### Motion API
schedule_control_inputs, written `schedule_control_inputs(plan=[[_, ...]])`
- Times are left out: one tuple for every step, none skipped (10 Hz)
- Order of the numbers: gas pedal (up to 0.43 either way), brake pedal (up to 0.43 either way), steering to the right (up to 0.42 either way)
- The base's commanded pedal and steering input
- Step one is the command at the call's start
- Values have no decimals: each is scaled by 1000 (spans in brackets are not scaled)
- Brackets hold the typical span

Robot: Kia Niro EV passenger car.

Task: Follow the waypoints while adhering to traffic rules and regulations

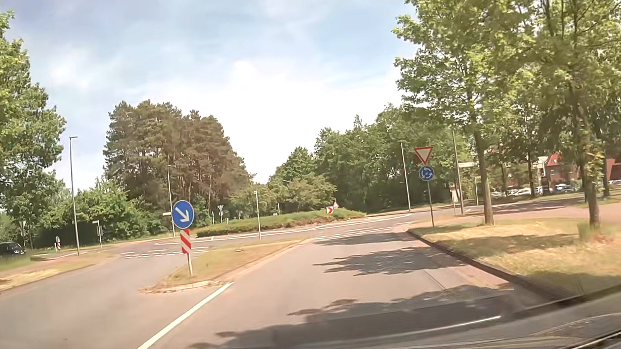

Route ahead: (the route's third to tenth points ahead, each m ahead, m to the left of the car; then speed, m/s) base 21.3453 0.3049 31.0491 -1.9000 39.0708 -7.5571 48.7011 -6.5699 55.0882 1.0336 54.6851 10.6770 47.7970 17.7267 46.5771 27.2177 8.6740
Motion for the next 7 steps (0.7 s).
schedule_control_inputs(plan=[[0,0,6],[0,0,6],[0,0,7],[0,6,7],[0,43,7],[0,85,8],[0,110,8]])
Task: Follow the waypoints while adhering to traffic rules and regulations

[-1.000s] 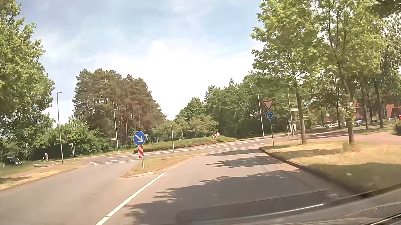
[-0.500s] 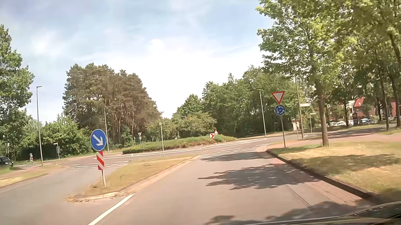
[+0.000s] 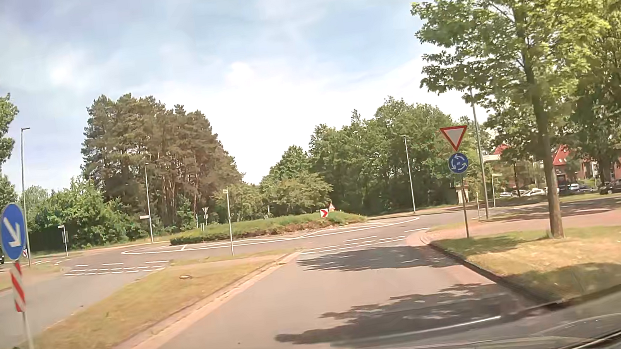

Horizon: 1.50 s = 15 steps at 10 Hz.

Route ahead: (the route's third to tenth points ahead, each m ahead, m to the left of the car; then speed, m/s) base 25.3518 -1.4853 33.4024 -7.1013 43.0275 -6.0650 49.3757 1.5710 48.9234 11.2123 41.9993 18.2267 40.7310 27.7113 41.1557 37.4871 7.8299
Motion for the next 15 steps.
schedule_control_inputs(plan=[[0,128,9],[0,152,9],[0,171,9],[0,177,10],[0,165,11],[0,55,11],[0,0,14],[0,0,18],[0,0,23],[0,0,27],[0,0,31],[0,0,35],[0,0,40],[20,0,44],[39,0,48]])
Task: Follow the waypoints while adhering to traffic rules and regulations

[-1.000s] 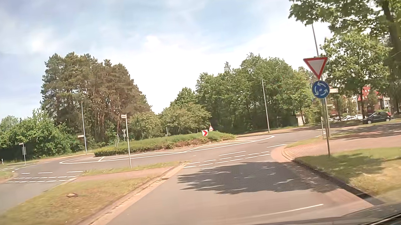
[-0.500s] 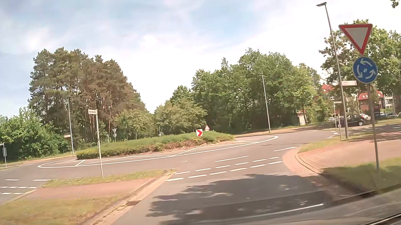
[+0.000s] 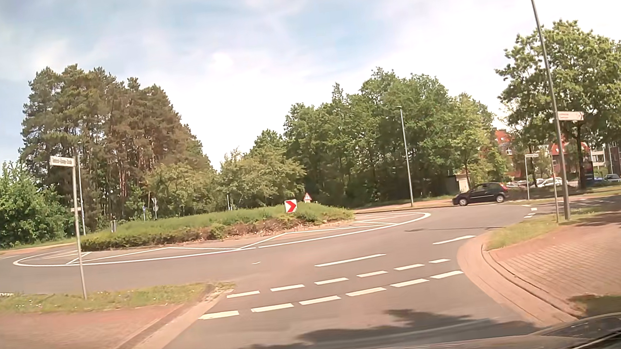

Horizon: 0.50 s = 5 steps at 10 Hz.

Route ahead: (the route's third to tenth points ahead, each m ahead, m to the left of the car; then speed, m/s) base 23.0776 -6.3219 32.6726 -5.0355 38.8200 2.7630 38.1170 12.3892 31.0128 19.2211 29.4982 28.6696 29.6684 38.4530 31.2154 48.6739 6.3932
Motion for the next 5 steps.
schedule_control_inputs(plan=[[47,0,53],[47,0,58],[59,0,61],[67,0,66],[67,0,69]])
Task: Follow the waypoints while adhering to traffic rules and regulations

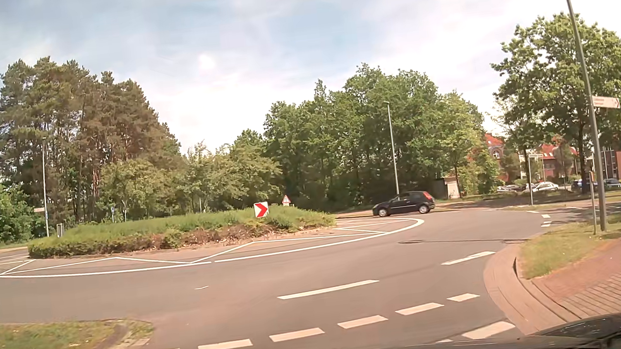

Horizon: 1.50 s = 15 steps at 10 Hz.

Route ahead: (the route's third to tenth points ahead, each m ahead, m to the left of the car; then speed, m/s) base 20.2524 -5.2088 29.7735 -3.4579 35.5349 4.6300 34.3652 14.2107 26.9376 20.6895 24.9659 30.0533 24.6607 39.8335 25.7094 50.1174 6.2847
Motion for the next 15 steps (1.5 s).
schedule_control_inputs(plan=[[67,0,75],[67,0,83],[67,0,96],[67,0,109],[67,0,121],[67,0,137],[59,0,151],[59,0,160],[59,0,171],[59,0,177],[67,0,181],[67,0,184],[67,0,183],[79,0,183],[110,0,181]])
